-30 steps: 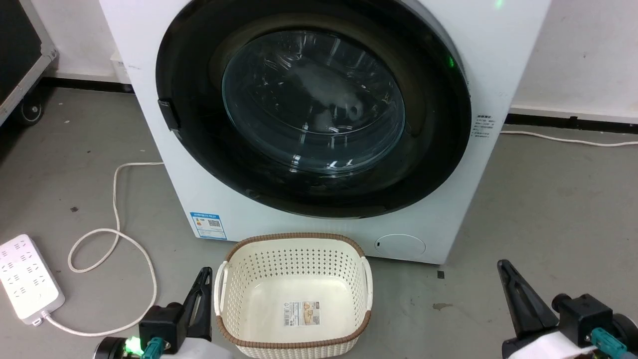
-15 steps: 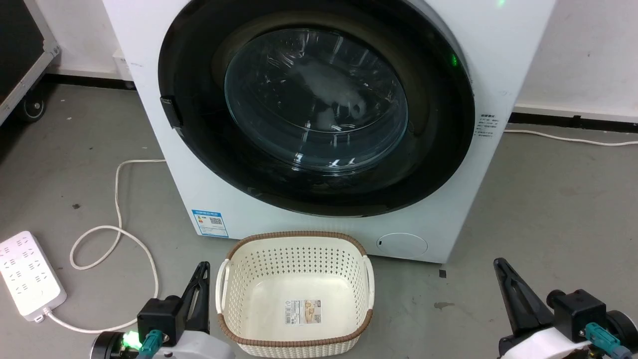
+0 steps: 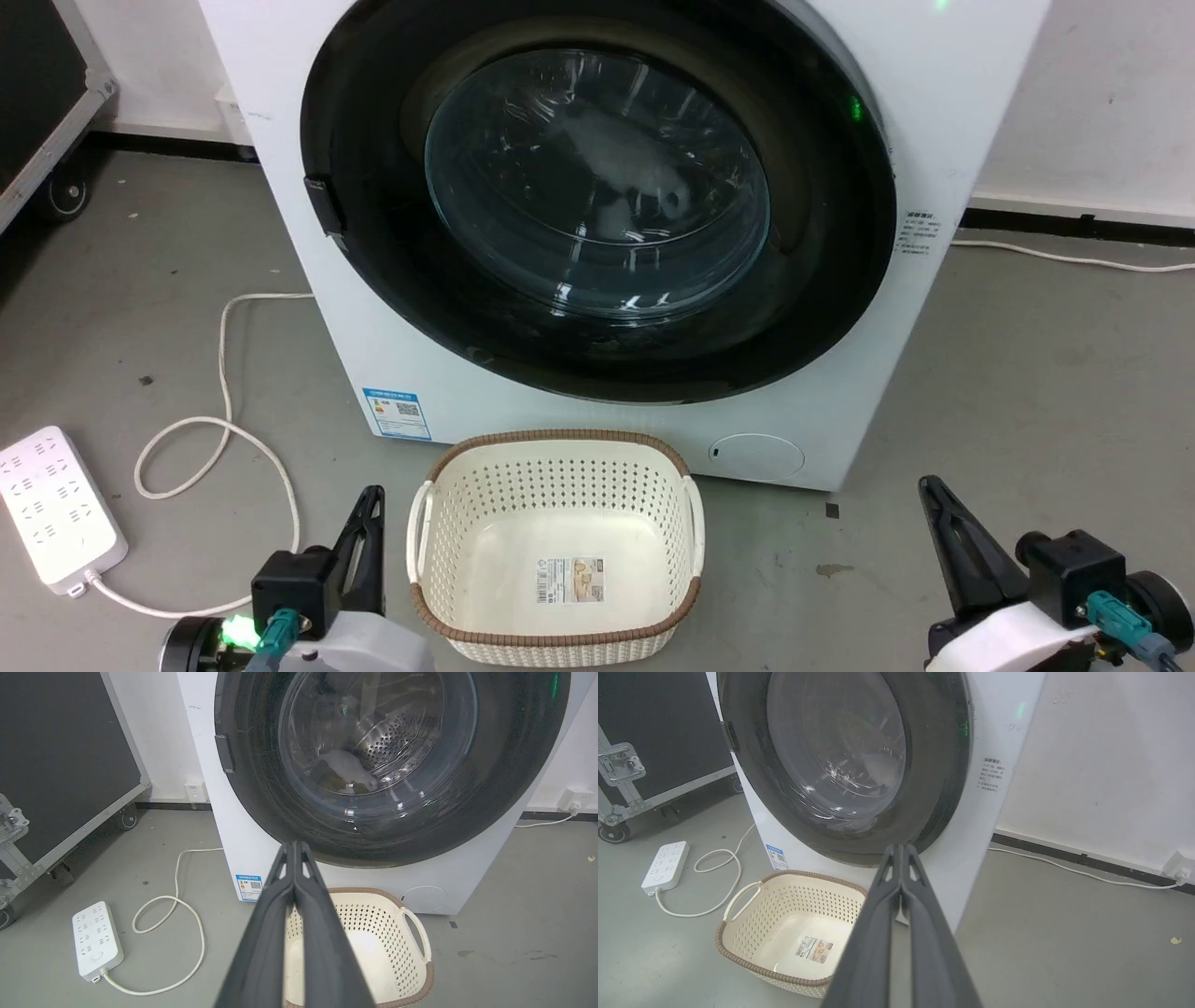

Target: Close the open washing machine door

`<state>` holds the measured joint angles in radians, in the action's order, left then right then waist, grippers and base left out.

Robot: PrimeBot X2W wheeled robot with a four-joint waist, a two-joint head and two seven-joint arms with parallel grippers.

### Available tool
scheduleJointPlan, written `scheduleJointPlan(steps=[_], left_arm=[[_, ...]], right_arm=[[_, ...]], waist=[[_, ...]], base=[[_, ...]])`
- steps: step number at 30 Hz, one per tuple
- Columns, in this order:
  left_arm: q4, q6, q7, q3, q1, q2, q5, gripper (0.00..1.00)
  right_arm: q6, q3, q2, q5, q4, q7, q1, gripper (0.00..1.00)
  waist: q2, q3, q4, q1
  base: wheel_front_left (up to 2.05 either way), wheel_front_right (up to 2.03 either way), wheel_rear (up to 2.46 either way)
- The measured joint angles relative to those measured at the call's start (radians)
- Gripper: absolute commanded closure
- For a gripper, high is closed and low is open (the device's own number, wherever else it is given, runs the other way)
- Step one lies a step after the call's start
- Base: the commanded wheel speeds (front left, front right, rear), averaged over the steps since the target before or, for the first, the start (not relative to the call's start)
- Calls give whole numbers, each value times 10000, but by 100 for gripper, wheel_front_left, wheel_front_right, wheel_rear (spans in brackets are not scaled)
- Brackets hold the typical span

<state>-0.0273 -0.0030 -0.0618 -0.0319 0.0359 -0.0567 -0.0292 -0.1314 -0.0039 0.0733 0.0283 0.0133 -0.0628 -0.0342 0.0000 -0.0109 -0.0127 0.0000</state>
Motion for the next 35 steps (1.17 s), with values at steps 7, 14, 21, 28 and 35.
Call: scheduleJointPlan(steps=[7, 14, 21, 28, 35], left_arm=[[56, 0, 134, 81, -22, 23, 29, 100], [104, 0, 272, 142, -147, 31, 100, 100], [148, 0, 414, 190, -157, 38, 178, 100], [199, 0, 545, 253, -167, 48, 209, 100], [232, 2, 616, 293, -202, 59, 265, 100]], right_arm=[[0, 8, -44, -27, -8, 144, 28, 100], [0, 17, -82, -117, -35, 268, 80, 100], [0, 23, -117, -134, -52, 437, 90, 100], [0, 35, -151, -205, -73, 556, 201, 100], [0, 40, -178, -207, -84, 625, 209, 100]], waist=[[0, 25, 30, 0], [0, 51, 60, 0], [0, 77, 89, 0], [0, 103, 120, 0], [0, 110, 128, 0]], base=[[0, 0, 0], [0, 0, 0], [0, 0, 0], [0, 0, 0], [0, 0, 0]])
